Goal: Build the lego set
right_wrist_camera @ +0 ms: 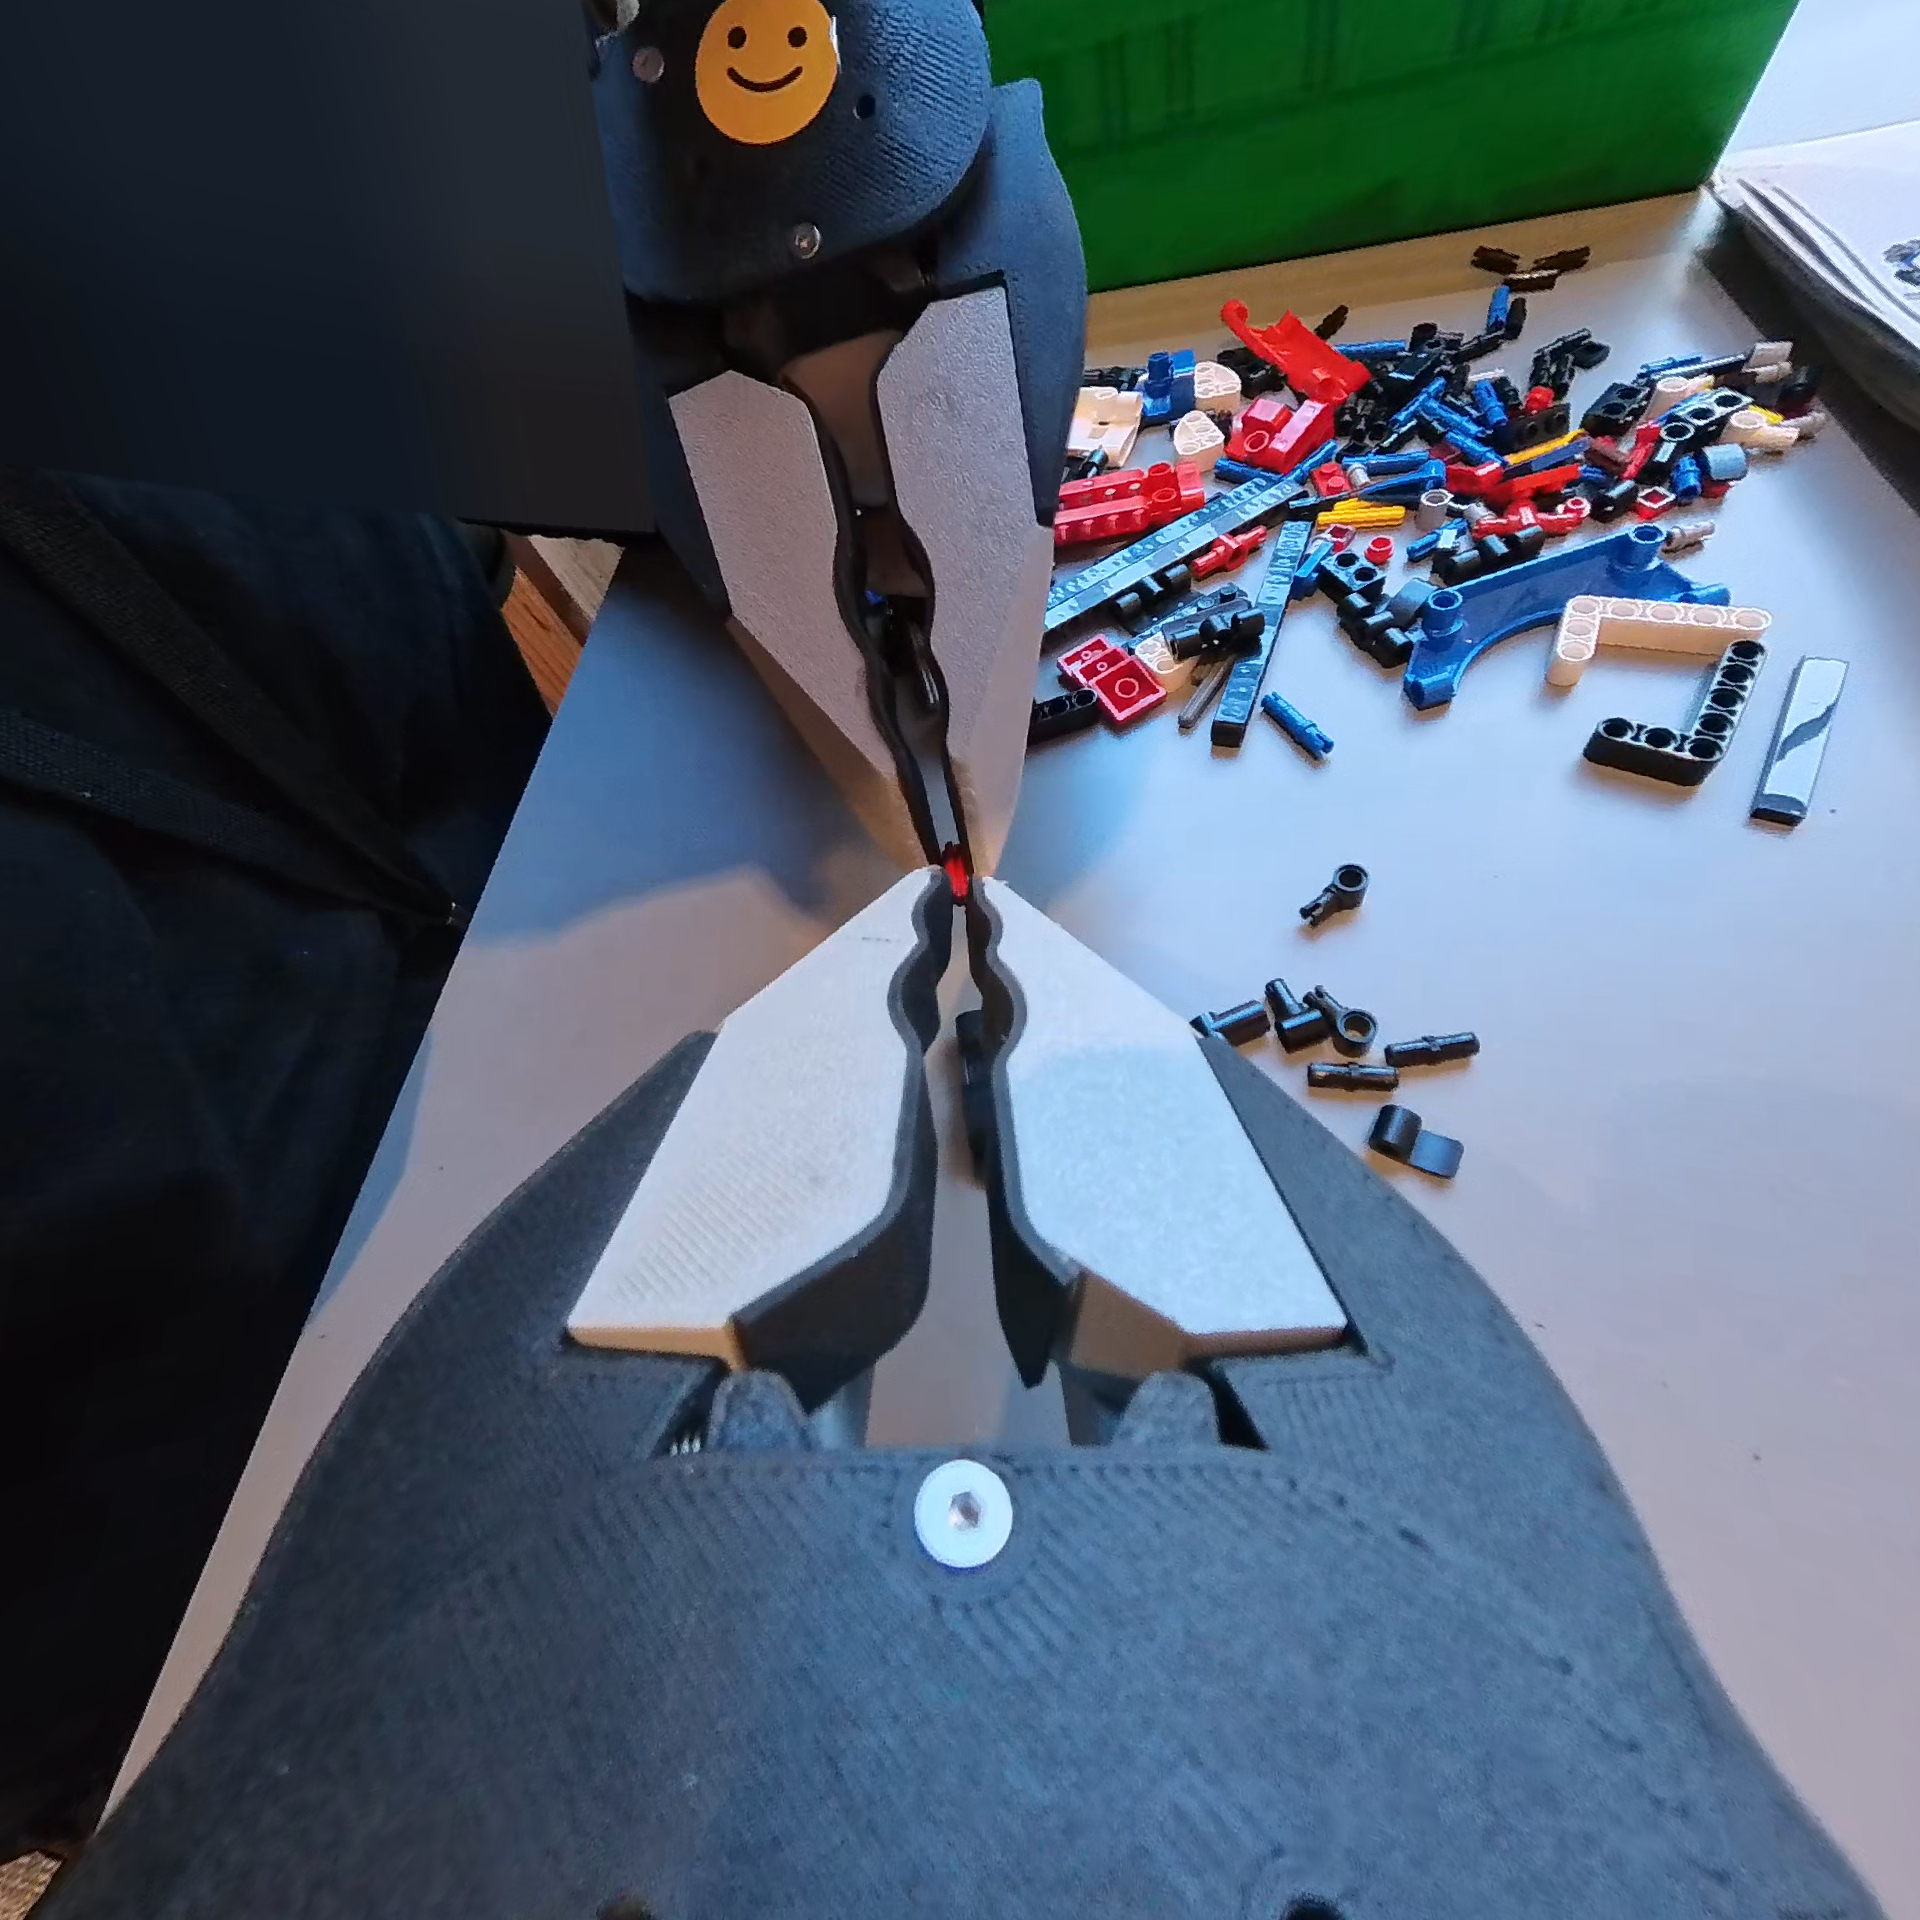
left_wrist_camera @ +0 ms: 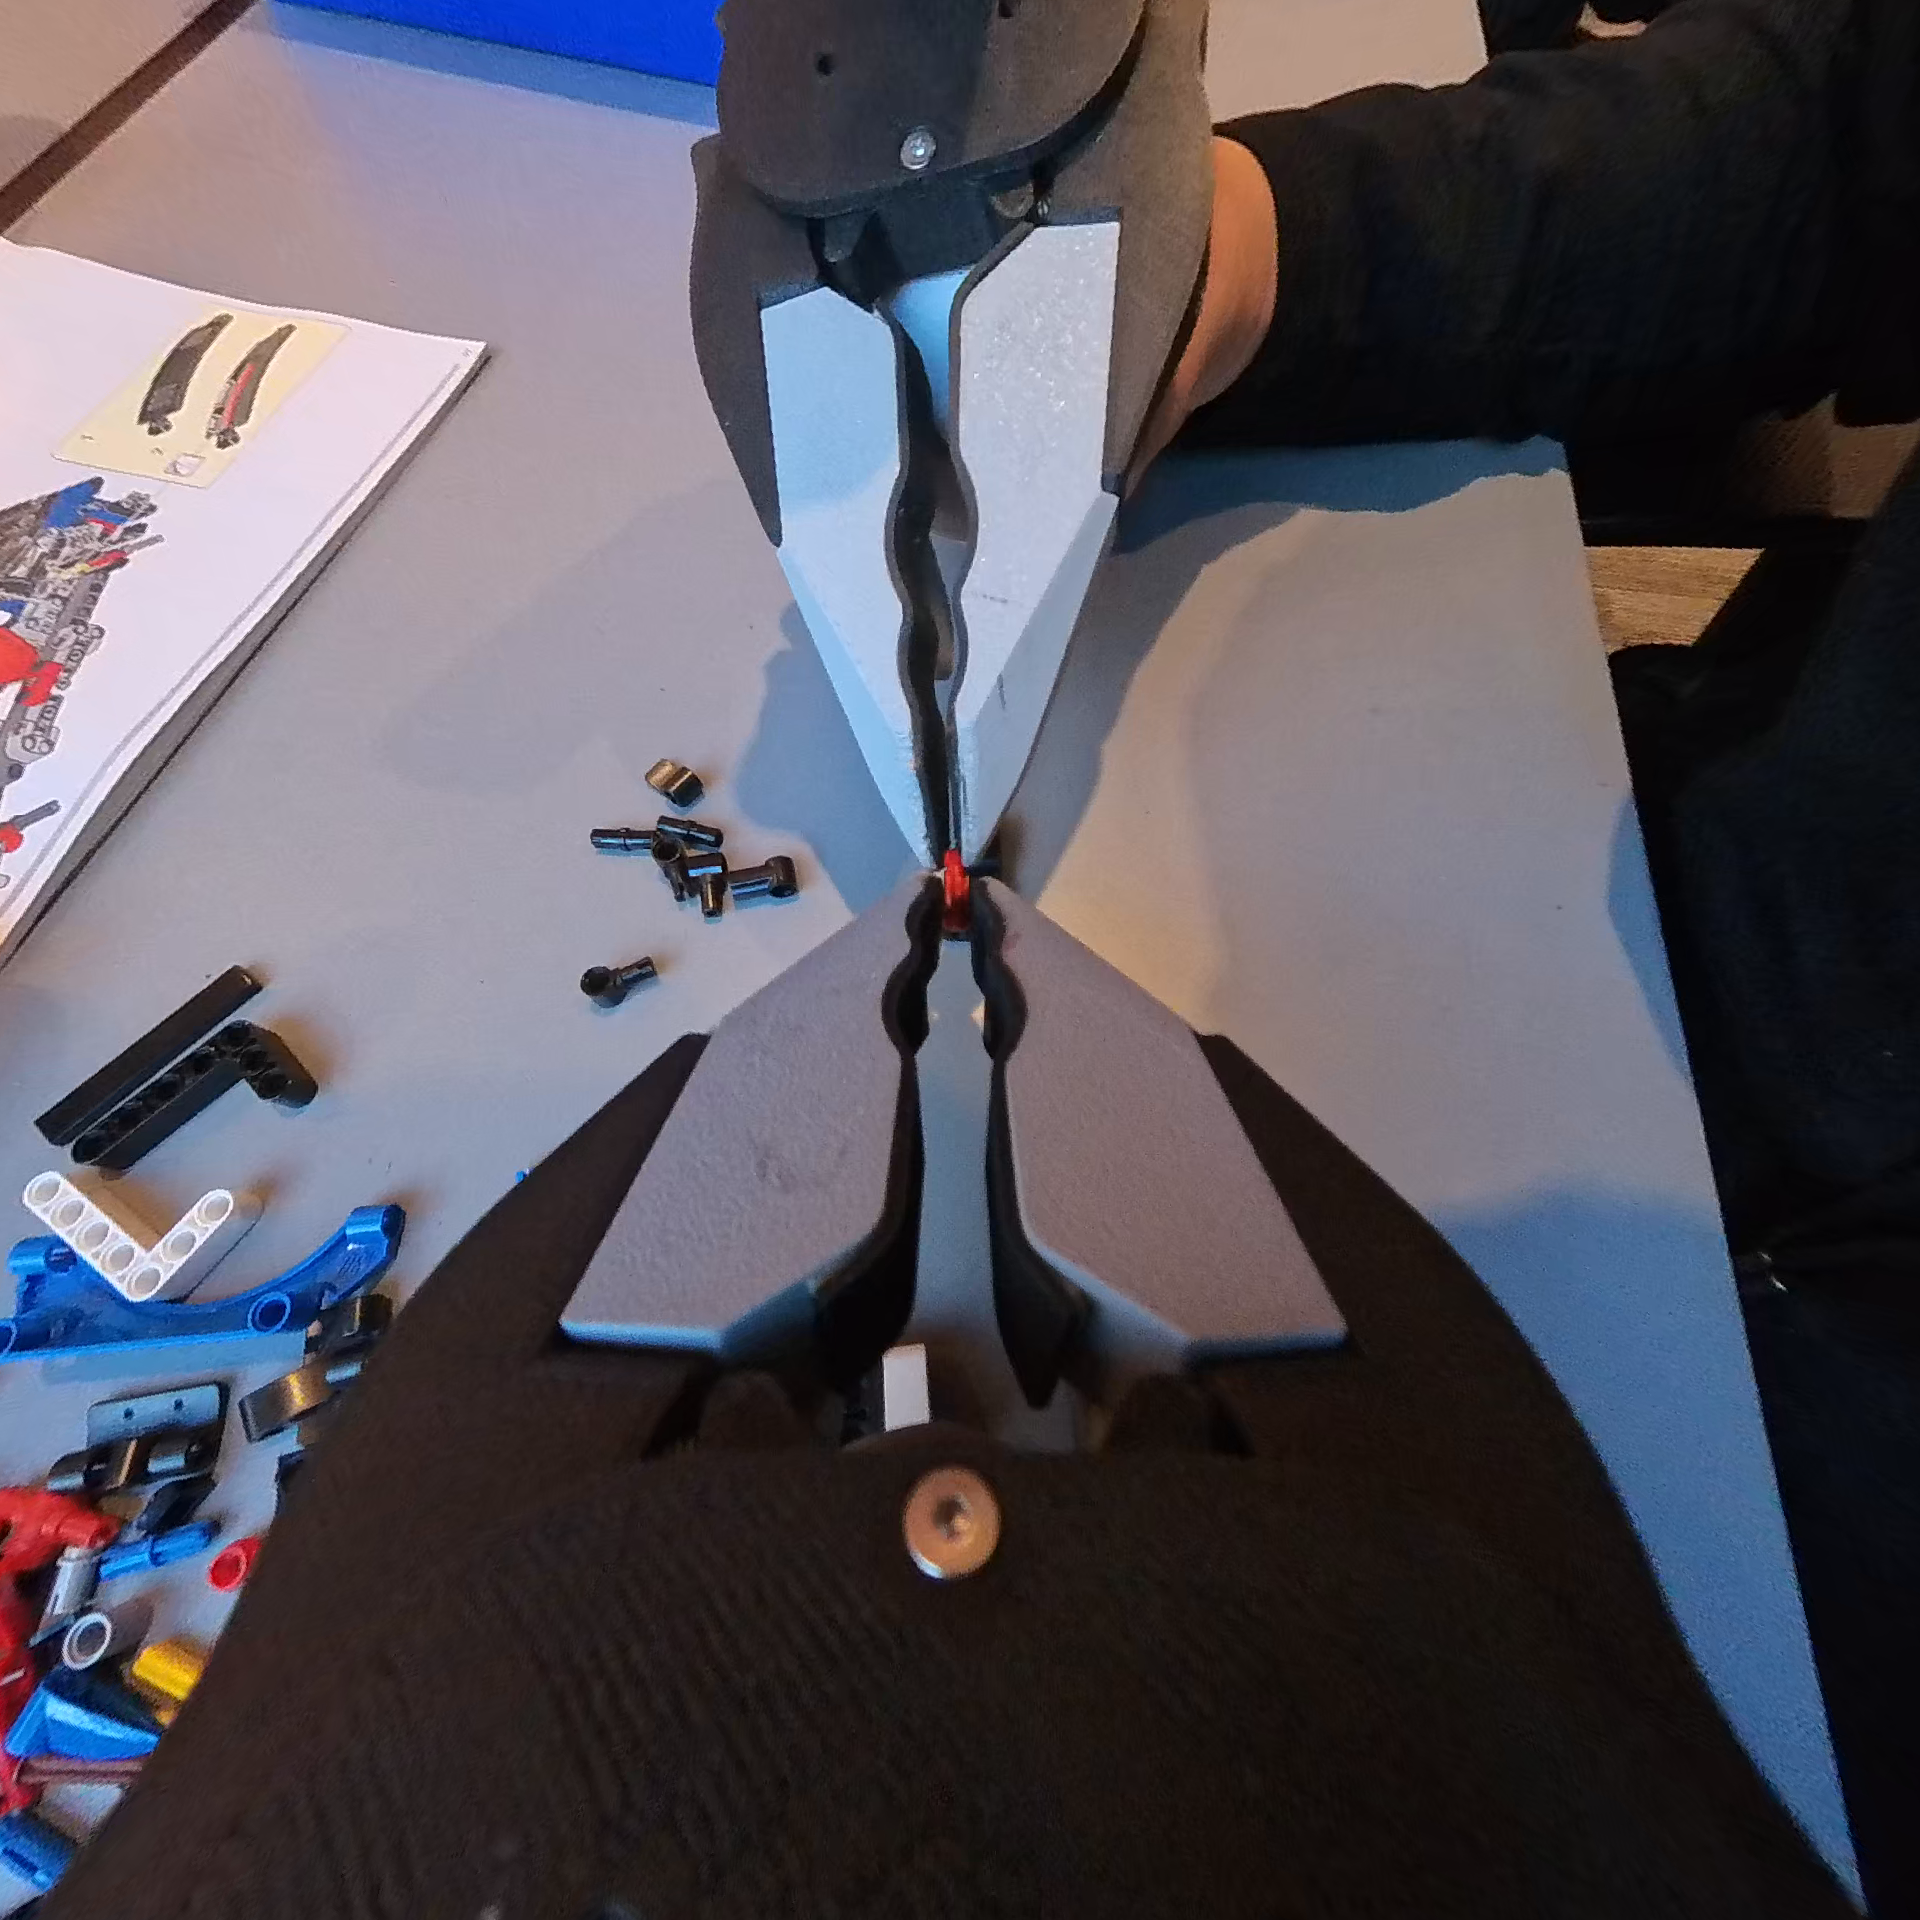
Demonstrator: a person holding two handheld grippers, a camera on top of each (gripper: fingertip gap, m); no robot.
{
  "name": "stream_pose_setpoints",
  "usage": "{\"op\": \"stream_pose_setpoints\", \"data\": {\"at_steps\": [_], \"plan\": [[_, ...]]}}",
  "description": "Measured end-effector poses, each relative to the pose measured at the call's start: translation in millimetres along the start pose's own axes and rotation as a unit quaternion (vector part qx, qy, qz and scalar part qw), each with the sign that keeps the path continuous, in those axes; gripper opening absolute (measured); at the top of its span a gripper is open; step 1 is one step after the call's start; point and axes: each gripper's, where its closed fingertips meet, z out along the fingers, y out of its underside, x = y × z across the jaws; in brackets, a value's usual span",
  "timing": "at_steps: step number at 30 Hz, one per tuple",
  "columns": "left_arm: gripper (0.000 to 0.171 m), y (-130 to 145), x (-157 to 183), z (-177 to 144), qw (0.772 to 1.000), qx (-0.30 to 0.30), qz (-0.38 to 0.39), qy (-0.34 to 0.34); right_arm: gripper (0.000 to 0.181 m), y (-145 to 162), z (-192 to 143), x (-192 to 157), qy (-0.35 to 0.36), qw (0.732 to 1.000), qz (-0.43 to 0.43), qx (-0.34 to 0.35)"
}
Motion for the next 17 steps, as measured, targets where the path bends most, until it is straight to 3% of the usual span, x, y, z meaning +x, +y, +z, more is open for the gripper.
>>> {"op": "stream_pose_setpoints", "data": {"at_steps": [6,9,17], "plan": [[0.001,4.1,1.4,1.3,1.0,-0.012,-0.002,0.004,0.0,5.4,-0.4,0.1,0.001,1.0,-0.01,-0.015],[0.001,12.3,-0.2,3.8,0.999,-0.034,-0.01,0.006,0.016,18.2,-3.1,6.5,0.028,0.998,-0.036,-0.051],[0.001,30.1,2.7,11.8,0.996,-0.088,-0.012,0.01,0.013,36.4,6.0,4.8,0.051,0.987,-0.105,-0.114]]}}
